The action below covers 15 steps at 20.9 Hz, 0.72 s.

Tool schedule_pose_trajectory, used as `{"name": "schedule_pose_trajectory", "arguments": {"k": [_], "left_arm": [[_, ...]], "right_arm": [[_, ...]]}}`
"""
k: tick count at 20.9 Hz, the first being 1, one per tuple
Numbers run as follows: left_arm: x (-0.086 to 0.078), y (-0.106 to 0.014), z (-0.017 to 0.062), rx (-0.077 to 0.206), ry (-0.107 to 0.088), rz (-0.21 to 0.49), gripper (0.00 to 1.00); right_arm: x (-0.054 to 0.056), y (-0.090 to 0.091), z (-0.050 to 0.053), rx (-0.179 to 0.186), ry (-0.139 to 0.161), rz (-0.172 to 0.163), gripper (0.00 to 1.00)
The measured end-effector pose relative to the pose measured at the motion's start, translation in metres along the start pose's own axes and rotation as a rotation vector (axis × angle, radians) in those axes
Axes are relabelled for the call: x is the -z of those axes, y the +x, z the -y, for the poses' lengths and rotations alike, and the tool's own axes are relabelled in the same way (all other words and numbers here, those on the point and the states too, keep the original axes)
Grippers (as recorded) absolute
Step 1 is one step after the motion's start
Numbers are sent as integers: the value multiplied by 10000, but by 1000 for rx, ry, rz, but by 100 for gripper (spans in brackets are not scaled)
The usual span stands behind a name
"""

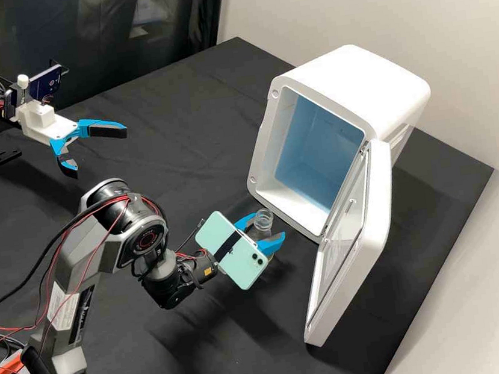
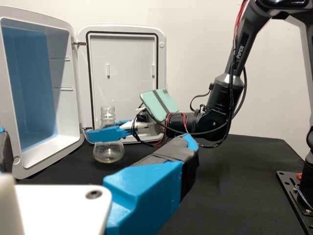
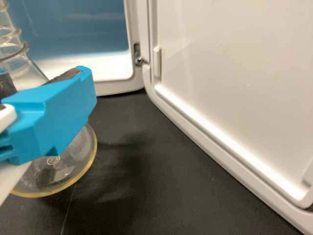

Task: Place the flask in the incubator

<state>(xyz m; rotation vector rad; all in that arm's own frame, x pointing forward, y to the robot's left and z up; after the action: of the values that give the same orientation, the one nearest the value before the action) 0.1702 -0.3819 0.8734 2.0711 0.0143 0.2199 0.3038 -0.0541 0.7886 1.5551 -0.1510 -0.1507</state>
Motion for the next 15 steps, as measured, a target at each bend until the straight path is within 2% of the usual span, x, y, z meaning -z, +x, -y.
{"name": "schedule_pose_trajectory", "arguments": {"k": [4, 8, 11, 13, 15], "left_arm": [[0, 0, 0, 0, 0, 0, 100], [0, 0, 0, 0, 0, 0, 100], [0, 0, 0, 0, 0, 0, 100], [0, 0, 0, 0, 0, 0, 100], [0, 0, 0, 0, 0, 0, 100]], "right_arm": [[68, 36, -117, -43, 27, -28, 0], [163, 123, -214, -69, 32, -54, 0], [242, 242, -295, -73, 49, -60, 0], [287, 330, -342, -70, 50, -56, 0], [352, 431, -410, -83, 64, -49, 0]]}}
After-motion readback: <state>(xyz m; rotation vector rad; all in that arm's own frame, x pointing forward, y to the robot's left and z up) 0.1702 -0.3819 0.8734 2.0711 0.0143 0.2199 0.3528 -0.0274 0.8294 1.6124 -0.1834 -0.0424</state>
